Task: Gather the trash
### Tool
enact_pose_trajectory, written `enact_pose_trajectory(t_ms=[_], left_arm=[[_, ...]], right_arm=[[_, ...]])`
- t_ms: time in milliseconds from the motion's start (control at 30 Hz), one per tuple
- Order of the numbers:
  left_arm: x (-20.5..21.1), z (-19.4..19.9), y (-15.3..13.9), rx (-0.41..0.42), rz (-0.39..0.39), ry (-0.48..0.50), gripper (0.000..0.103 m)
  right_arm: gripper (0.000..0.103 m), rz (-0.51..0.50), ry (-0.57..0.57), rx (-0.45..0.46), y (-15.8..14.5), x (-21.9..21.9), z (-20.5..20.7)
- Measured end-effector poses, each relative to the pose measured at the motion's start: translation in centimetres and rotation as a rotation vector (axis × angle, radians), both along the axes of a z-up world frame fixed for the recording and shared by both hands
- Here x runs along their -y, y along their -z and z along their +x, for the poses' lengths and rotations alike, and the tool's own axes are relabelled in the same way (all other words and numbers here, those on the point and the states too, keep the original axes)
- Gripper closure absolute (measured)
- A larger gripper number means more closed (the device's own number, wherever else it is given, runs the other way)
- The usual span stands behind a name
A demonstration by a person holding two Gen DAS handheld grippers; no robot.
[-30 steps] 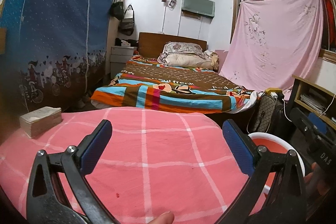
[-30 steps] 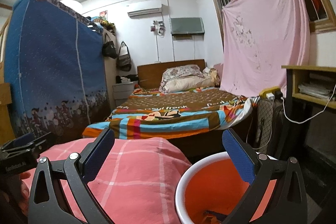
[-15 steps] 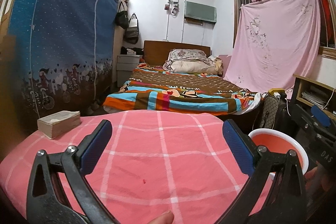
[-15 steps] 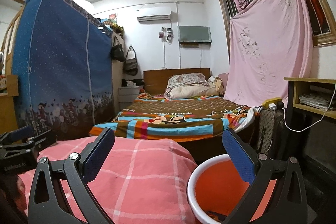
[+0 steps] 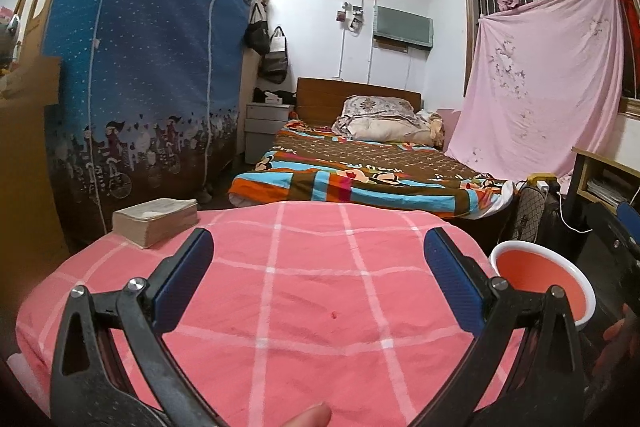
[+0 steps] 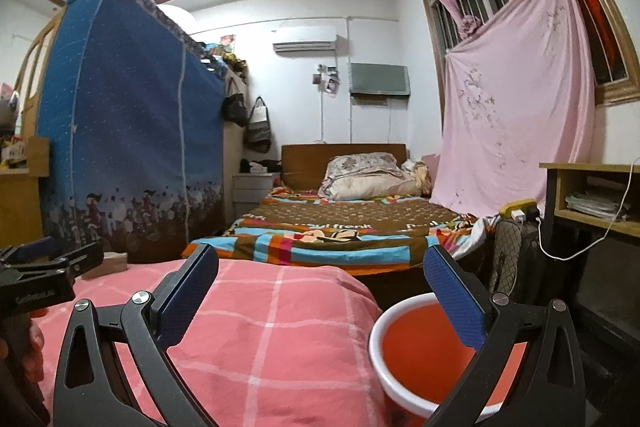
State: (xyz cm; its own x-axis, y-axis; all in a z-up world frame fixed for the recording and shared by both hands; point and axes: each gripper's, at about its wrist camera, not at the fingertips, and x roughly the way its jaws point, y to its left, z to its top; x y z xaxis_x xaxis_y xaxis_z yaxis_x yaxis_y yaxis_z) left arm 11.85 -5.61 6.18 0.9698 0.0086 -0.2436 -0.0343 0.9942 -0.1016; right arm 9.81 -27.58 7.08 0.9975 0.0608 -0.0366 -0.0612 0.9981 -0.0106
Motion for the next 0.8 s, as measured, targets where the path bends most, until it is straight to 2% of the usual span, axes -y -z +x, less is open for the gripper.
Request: enact_pose_trajectory(t_ms=[800], left_arm=[[-4.2, -6.2, 0.7, 0.011, 0.041, -0.006, 0.012]], right_arm=[[0.0, 0.03, 0.02, -0.007, 1.0, -3.5, -6.3]])
